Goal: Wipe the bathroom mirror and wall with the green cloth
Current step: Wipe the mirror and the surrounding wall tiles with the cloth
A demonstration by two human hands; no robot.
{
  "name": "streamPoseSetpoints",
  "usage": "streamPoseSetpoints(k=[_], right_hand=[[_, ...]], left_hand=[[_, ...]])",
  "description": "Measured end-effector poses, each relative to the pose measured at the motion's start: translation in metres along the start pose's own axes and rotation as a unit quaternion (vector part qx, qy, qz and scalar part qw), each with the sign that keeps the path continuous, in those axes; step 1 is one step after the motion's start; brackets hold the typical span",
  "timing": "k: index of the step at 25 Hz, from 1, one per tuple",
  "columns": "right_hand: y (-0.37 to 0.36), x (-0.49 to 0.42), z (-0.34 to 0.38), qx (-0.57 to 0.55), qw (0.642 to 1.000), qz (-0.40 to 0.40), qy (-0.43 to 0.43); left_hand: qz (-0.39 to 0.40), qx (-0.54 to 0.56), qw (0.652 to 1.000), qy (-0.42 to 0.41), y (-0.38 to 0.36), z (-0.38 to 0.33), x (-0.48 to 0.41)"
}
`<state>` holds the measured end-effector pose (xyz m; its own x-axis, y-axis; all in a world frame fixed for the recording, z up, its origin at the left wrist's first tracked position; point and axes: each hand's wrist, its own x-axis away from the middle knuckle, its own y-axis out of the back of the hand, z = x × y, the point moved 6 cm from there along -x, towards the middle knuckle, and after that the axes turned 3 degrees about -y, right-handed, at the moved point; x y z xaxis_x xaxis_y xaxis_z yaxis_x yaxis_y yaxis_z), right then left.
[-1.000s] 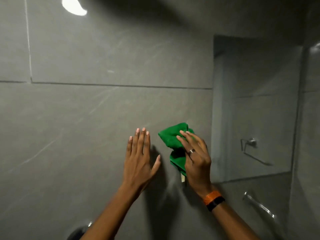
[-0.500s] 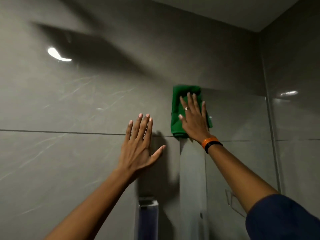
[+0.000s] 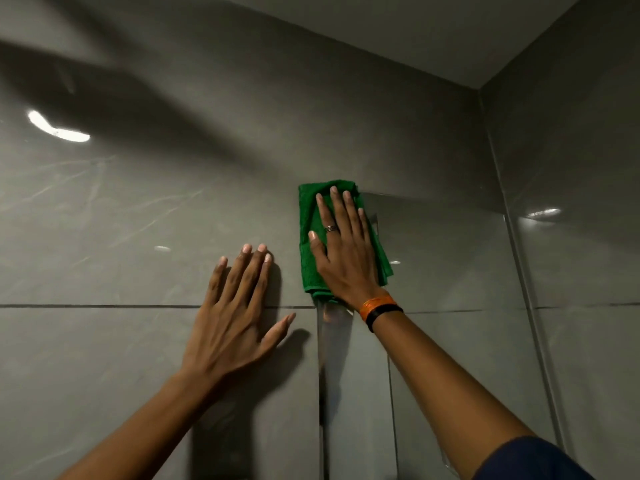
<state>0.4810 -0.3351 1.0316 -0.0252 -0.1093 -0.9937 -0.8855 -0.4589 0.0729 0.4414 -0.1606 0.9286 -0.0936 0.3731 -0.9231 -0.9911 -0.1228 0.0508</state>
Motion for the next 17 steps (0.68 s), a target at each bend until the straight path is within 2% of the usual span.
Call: streamPoseSetpoints(k=[10, 17], right_hand=[[0.010, -0.017, -0.054, 0.071, 0.997, -0.024, -0.034], [0.020, -0.006, -0.130, 0.116, 0.988, -0.034, -0.093]], left_hand=[[-0.014, 0.005, 1.000, 0.003, 0.007, -0.009, -0.022], [-0.027, -0.001, 1.000, 0.001, 0.008, -0.009, -0.021]])
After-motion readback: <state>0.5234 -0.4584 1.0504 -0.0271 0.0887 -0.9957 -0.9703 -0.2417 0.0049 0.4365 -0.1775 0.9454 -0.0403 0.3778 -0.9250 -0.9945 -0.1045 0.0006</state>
